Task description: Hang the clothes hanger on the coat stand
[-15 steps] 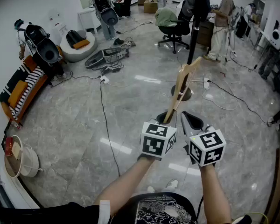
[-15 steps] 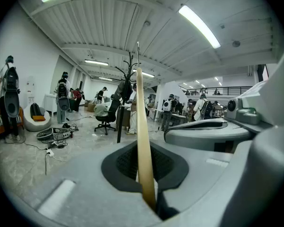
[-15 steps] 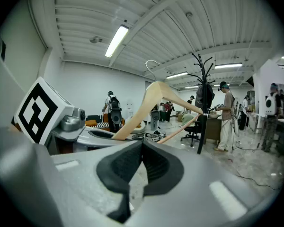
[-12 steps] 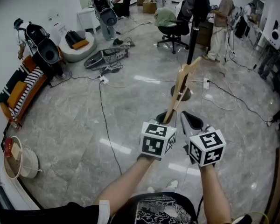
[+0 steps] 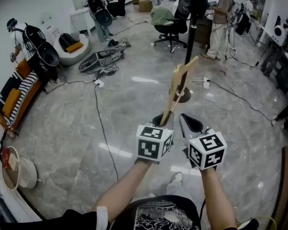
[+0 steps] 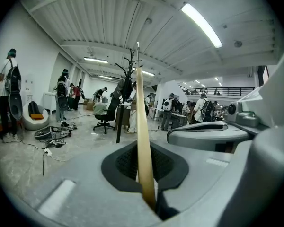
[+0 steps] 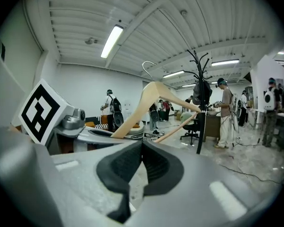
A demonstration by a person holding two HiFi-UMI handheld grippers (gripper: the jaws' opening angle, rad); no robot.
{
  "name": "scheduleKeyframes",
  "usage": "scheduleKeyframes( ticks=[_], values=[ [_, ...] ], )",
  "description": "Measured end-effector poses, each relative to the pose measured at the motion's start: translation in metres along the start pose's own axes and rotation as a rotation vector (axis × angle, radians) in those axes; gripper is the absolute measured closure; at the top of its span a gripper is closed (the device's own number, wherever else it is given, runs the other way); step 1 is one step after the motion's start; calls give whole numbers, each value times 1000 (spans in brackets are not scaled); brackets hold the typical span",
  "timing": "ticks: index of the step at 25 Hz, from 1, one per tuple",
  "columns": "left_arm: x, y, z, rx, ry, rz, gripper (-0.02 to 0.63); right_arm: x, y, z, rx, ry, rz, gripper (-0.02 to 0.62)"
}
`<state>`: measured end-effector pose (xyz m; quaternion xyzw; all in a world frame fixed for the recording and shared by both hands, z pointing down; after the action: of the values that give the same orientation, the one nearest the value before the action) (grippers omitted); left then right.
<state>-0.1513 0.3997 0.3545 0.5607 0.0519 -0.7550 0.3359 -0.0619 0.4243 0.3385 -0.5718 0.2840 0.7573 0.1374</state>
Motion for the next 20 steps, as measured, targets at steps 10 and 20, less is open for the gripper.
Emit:
scheduleKeyframes(
  ticks=[10, 20],
  values=[
    [15, 93, -2, 47, -1, 25, 595, -16, 42, -90, 51, 11, -16, 595],
    [44, 199, -12, 119, -1, 37, 595, -22, 84, -201, 105, 20, -40, 595]
  ],
)
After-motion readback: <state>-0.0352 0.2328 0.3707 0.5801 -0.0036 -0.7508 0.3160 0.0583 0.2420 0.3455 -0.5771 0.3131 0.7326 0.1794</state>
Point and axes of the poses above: the fingertips, and each gripper's own axes: y forward along the fingers, z to its left, x out of its top, the point moved 5 cm from there along -y, backward along the fingers, and after that the axes turned 13 degrees about -y, right-handed, at the moved point
